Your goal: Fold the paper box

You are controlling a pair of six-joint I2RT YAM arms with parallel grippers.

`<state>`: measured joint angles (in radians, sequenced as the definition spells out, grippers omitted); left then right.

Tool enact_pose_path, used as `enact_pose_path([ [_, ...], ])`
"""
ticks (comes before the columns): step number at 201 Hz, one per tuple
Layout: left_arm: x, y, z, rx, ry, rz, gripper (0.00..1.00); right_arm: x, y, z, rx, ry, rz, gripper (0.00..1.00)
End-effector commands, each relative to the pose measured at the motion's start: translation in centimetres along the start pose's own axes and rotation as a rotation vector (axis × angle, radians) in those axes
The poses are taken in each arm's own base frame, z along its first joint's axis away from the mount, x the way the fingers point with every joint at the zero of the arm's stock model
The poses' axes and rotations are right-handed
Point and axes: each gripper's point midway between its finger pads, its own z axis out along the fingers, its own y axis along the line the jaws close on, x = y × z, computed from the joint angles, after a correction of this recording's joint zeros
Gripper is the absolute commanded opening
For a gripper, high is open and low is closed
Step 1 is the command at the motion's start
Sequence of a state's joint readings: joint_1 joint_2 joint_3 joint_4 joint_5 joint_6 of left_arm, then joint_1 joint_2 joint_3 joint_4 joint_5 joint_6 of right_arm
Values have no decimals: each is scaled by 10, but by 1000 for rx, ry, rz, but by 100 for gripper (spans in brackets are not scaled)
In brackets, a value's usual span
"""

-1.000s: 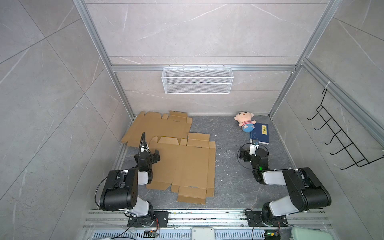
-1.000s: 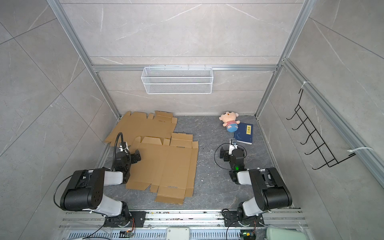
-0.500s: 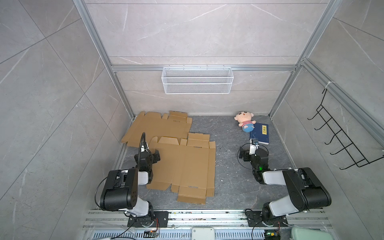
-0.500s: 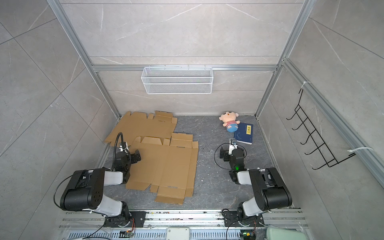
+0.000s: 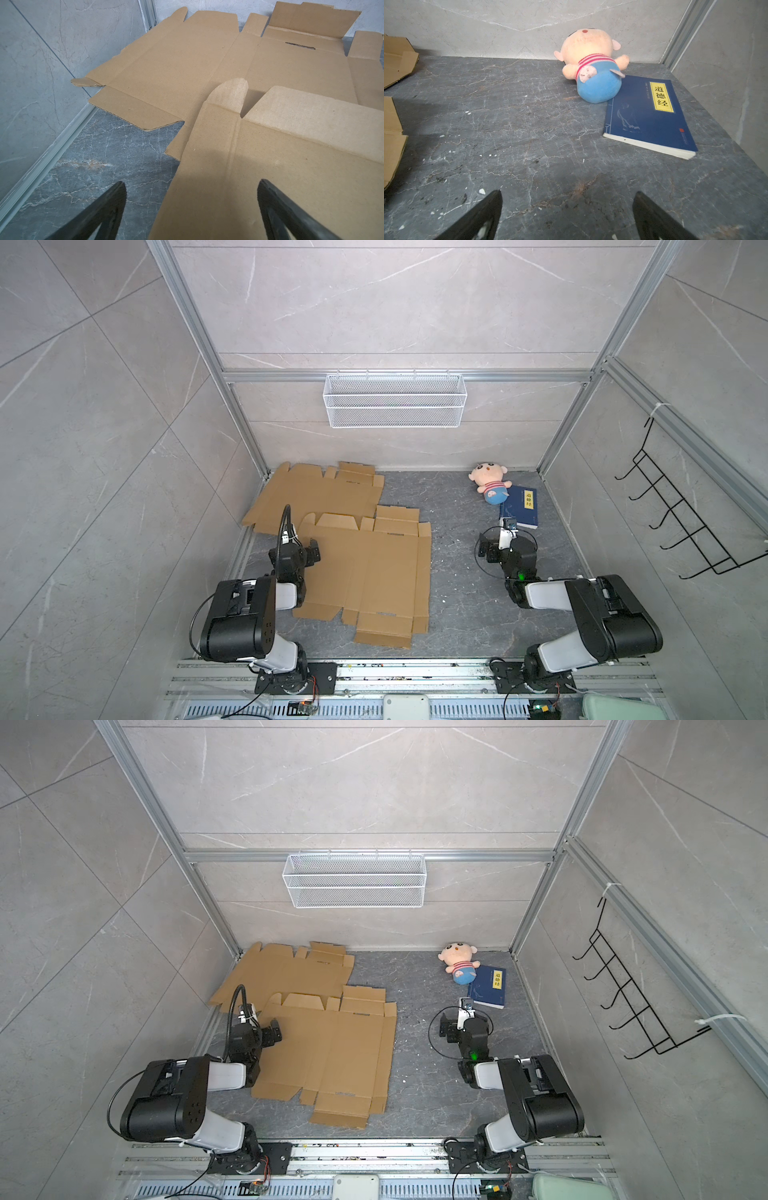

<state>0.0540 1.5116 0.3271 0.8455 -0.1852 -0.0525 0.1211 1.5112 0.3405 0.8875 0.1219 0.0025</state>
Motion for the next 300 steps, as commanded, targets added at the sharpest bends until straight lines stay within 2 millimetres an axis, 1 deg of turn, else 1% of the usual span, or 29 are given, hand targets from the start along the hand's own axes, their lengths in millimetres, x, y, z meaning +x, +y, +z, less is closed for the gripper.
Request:
enact_pose_path([
  [1,-18,1,-2,-8,-62,-18,100,-5,2,3,-10,-5,-11,99],
  [61,-18,1,-1,-10,-61,-15,100,-5,1,3,-9,-9,-9,100],
  [76,-29,-2,-6,-20,-91,3,100,-13,4,-1,-25,-16,-19,100],
  [87,-33,-8,-11,-15,-67,33,100,-19,4,-5,-24,2,-22,100],
  [95,-36,-8,-14,-38,-68,42,100,-21,3,-6,-20,14,-19,99],
  [105,-40,-3,-19,-89,-71,43,100,-25,1,-9,-15,20,-14,100],
  [113,-44,-5,-26,-96,-61,40,100,-29,2,-13,-15,24,-10,100],
  [129,-57,-7,-40,-112,-75,30,100,-39,-5,-23,23,27,28,100],
  [149,-69,-4,-57,-131,-76,-4,100,-50,-11,-35,60,77,82,99],
  [155,-72,2,-61,-164,-74,-21,100,-54,-13,-39,76,99,88,100],
  [173,-83,3,-76,-168,-57,-49,100,-71,-16,-59,122,144,90,100],
  [181,-88,2,-83,-161,-58,-70,100,-80,-22,-72,166,143,99,99],
  [189,-95,3,-90,-154,-52,-106,100,-87,-28,-84,204,141,147,99],
  [198,-99,3,-97,-151,-29,-139,100,-91,-34,-93,239,134,249,99],
  [204,-104,4,-102,-151,-22,-166,100,-87,-40,-98,281,149,336,99],
  [211,-108,4,-107,-147,-10,-210,100,-81,-41,-101,297,186,409,100],
  [217,-112,4,-111,-147,1,-266,100,-81,-30,-97,218,224,404,100],
  [226,-113,8,-116,-164,21,-361,100,-85,-6,-91,80,268,376,90],
  [231,-115,8,-119,-160,27,-383,100,-86,4,-89,25,296,373,85],
  [238,-120,-1,-120,-84,40,-380,100,-86,17,-87,-40,335,381,79],
  [249,-128,-18,-121,33,47,-362,99,-81,36,-85,-131,407,408,73],
  [257,-133,-28,-122,88,63,-348,96,-76,52,-85,-211,457,436,69],
  [266,-135,-40,-124,151,94,-335,92,-65,68,-85,-279,524,487,65],
  [278,-131,-57,-123,235,155,-325,86,-52,90,-88,-371,589,565,62],
  [287,-124,-73,-122,306,210,-343,82,-41,105,-91,-414,628,609,61],
  [295,-117,-89,-122,366,251,-351,79,-34,121,-94,-455,651,618,61],
  [298,-113,-95,-122,383,267,-348,78,-32,123,-94,-454,655,618,60],
  [300,-110,-99,-122,393,274,-345,78,-29,129,-97,-463,666,609,60],
])
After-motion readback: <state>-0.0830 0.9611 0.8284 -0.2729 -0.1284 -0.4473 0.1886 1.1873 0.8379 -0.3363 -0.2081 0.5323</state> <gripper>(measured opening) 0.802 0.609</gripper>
